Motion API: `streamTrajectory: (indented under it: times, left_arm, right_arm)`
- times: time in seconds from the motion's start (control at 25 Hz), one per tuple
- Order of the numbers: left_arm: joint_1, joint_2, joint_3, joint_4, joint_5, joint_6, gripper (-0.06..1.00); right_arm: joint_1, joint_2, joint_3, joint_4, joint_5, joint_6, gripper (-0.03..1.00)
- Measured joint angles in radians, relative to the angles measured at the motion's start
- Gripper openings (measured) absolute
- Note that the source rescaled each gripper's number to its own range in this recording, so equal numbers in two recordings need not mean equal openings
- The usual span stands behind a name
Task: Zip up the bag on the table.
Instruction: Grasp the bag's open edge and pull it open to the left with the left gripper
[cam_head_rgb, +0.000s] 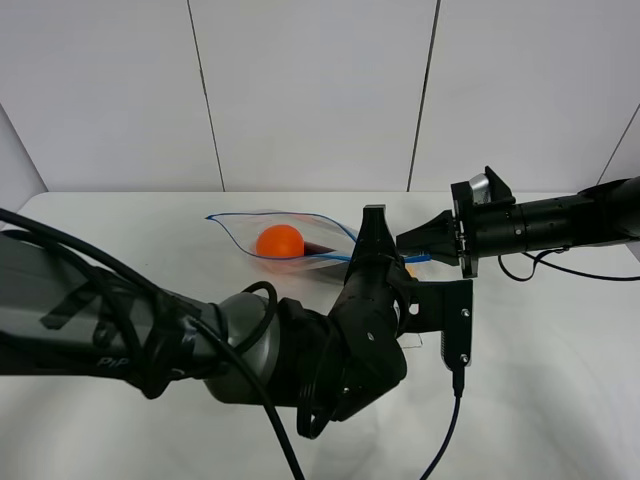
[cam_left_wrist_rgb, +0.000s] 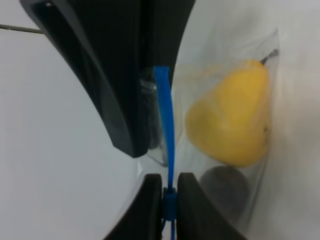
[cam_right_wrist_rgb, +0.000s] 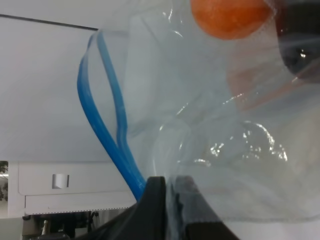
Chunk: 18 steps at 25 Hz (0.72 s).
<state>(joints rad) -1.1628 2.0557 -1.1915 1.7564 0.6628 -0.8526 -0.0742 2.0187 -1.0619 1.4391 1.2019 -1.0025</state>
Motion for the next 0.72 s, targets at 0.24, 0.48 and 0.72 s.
streamTrajectory:
  times: [0.24,0.48,0.72]
  left_arm:
    - [-0.002,0.0,0.005,0.004,0.034,0.022,0.0]
    - [-0.003,0.0,0.005,-0.022,0.066,0.097,0.0]
    - [0.0,0.0,0.007,-0.088,0.08,0.148,0.0]
  right_arm:
    - [0.0,0.0,0.0,-0.001,0.0,0.0,0.0]
    - [0.0,0.0,0.0,-0.033,-0.001,0.02,0.0]
    - [0.0,-0.001,0.0,-0.089,-0.032,0.041,0.0]
